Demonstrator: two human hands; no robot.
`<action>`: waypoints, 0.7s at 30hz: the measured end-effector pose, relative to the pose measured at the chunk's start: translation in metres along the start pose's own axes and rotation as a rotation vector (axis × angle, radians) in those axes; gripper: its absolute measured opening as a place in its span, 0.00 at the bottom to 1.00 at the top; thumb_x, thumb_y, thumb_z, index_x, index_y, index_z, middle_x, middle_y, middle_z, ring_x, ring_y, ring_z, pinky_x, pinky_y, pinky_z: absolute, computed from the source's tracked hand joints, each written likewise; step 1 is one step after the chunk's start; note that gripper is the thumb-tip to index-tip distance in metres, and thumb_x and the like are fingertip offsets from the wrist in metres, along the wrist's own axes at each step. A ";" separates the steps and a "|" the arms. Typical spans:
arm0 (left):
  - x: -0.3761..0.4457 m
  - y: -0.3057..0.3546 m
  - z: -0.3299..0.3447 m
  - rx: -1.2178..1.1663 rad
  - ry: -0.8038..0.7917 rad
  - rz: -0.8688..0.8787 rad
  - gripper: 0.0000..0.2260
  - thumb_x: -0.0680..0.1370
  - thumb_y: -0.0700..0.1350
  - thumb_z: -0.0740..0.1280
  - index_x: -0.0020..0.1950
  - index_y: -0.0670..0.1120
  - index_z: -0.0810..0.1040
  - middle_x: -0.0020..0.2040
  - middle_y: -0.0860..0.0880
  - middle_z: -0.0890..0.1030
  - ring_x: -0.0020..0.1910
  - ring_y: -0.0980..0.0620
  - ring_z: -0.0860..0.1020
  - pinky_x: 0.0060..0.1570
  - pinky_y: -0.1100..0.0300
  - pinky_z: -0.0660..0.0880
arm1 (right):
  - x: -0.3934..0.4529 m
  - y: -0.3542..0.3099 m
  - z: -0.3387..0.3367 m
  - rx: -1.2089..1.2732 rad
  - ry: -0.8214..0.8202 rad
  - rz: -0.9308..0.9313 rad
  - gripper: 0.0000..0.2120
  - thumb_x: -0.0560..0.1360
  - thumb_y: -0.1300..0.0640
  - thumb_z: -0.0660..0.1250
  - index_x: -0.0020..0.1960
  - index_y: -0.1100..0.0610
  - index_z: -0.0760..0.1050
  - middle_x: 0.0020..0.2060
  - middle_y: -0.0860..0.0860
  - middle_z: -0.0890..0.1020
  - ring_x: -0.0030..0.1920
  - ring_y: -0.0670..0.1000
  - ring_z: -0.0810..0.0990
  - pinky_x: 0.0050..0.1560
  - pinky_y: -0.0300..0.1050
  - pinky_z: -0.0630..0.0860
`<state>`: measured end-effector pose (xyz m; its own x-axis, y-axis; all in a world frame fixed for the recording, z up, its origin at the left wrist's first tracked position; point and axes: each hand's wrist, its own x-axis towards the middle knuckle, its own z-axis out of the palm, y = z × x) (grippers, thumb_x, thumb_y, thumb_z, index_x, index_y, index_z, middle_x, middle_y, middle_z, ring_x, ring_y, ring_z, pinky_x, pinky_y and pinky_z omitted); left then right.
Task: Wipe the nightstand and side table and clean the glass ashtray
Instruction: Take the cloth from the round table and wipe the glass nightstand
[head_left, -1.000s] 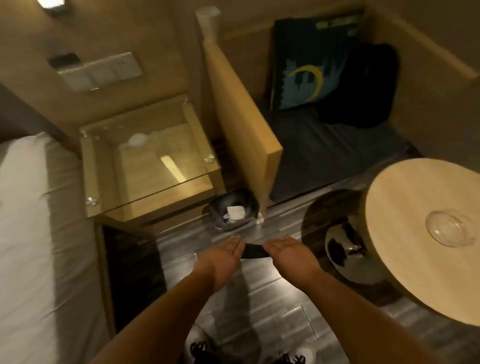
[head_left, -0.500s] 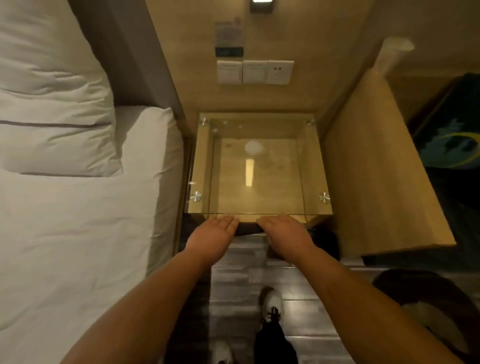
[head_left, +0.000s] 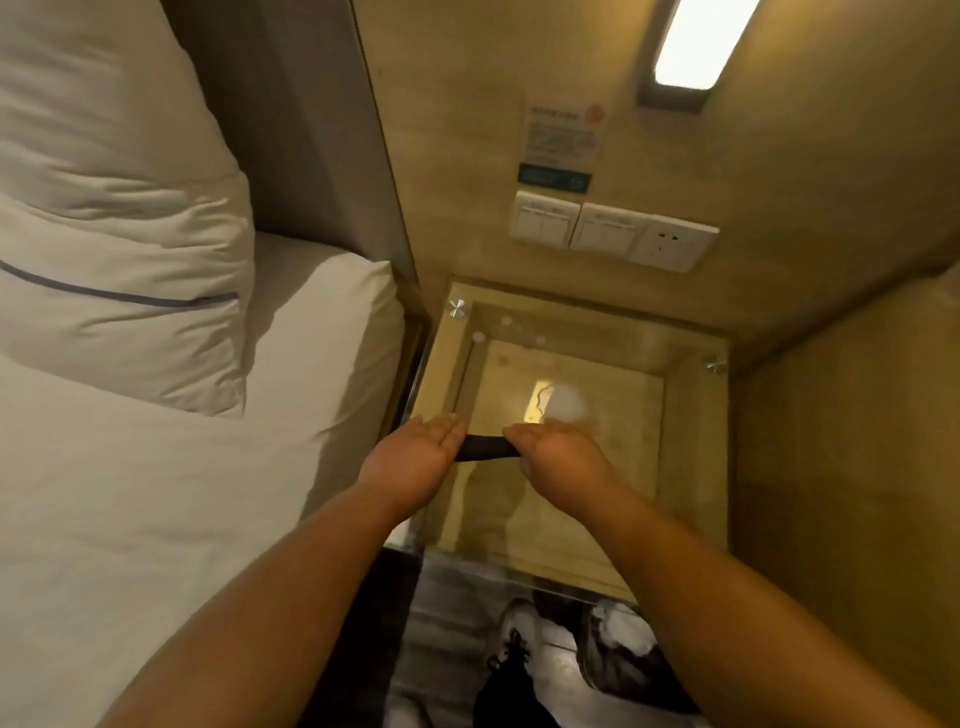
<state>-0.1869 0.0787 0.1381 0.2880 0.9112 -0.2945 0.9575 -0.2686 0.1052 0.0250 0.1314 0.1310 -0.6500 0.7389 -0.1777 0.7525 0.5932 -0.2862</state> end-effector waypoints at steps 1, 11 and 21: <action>0.011 -0.008 -0.002 -0.009 0.001 -0.010 0.29 0.77 0.34 0.61 0.77 0.43 0.56 0.76 0.43 0.62 0.71 0.42 0.64 0.70 0.50 0.61 | 0.014 0.005 -0.001 0.009 -0.001 -0.003 0.15 0.74 0.60 0.62 0.60 0.52 0.75 0.51 0.51 0.82 0.47 0.57 0.78 0.48 0.48 0.75; 0.147 -0.100 -0.027 0.096 0.081 -0.030 0.30 0.76 0.38 0.64 0.76 0.46 0.56 0.75 0.43 0.62 0.70 0.38 0.65 0.68 0.46 0.66 | 0.155 0.057 -0.017 -0.022 0.119 0.046 0.15 0.73 0.60 0.63 0.59 0.51 0.75 0.48 0.53 0.82 0.45 0.58 0.80 0.38 0.47 0.73; 0.237 -0.159 0.019 0.224 0.170 0.060 0.29 0.79 0.39 0.60 0.77 0.41 0.52 0.77 0.40 0.55 0.76 0.42 0.55 0.73 0.49 0.48 | 0.237 0.098 0.036 -0.213 0.147 0.025 0.24 0.74 0.63 0.63 0.70 0.60 0.68 0.66 0.60 0.74 0.65 0.60 0.73 0.68 0.53 0.64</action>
<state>-0.2710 0.3314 0.0334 0.3553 0.9259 -0.1287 0.9241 -0.3686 -0.1008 -0.0591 0.3532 0.0273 -0.6205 0.7832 -0.0385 0.7834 0.6169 -0.0763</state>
